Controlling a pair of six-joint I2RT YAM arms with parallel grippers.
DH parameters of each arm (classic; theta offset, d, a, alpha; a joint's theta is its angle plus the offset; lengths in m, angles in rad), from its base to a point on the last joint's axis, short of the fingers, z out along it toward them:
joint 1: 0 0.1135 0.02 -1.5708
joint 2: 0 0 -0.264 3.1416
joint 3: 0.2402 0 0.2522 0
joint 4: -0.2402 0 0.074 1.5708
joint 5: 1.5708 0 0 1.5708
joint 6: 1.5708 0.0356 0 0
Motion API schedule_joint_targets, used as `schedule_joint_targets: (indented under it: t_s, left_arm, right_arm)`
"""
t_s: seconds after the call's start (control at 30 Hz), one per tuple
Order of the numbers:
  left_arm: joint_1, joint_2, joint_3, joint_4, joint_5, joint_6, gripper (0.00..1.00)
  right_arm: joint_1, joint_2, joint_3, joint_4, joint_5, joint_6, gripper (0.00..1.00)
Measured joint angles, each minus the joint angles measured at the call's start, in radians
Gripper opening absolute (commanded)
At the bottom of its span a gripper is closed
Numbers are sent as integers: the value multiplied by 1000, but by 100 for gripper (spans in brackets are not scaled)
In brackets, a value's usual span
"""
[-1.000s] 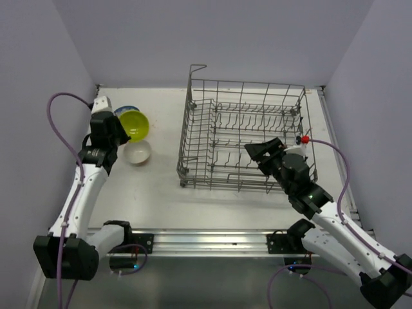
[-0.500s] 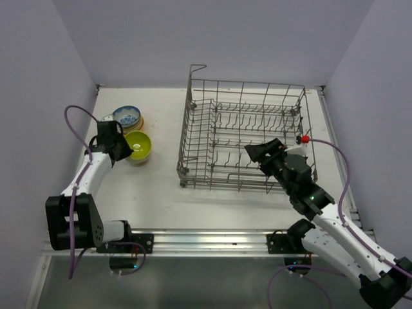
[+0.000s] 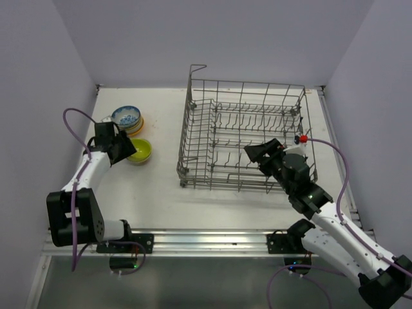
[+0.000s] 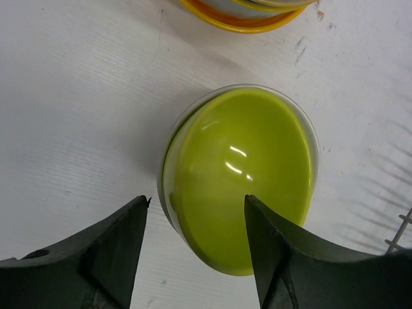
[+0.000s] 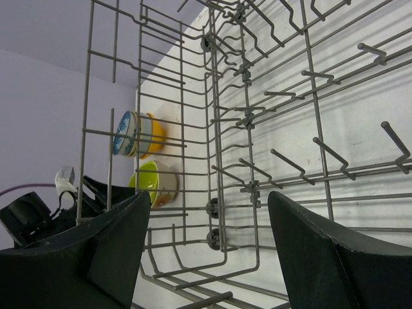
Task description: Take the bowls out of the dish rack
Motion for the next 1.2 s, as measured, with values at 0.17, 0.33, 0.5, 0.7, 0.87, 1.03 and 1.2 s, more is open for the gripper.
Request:
schedule_joint_targets:
  t_s: [0.17,0.33,0.5,0.7,0.87,1.03,1.2]
  left_arm:
    - [0,-6,0,-2,-15,1,70]
    - [0,-56,0,-1,-44,13,68]
    - [0,-118,0,10,-52,21,48]
    - [0,-103,0,18,-51,23,32]
    - [0,-78,-3,17,-53,26,10]
    - [1,-67,-3,17,-62,27,0]
    - [-2,-57,-3,16,-69,27,0]
  right_arm:
    - [-2,2,-6,3,-3,0,78]
    - [-8,17,-6,5,-6,-1,78]
    - [-10,26,-6,16,-20,-2,78]
    - [-10,26,-11,24,-22,2,78]
    - [-13,24,-25,43,-21,4,78]
    - [-14,18,-48,45,-21,6,78]
    - [-15,18,-60,45,-22,7,78]
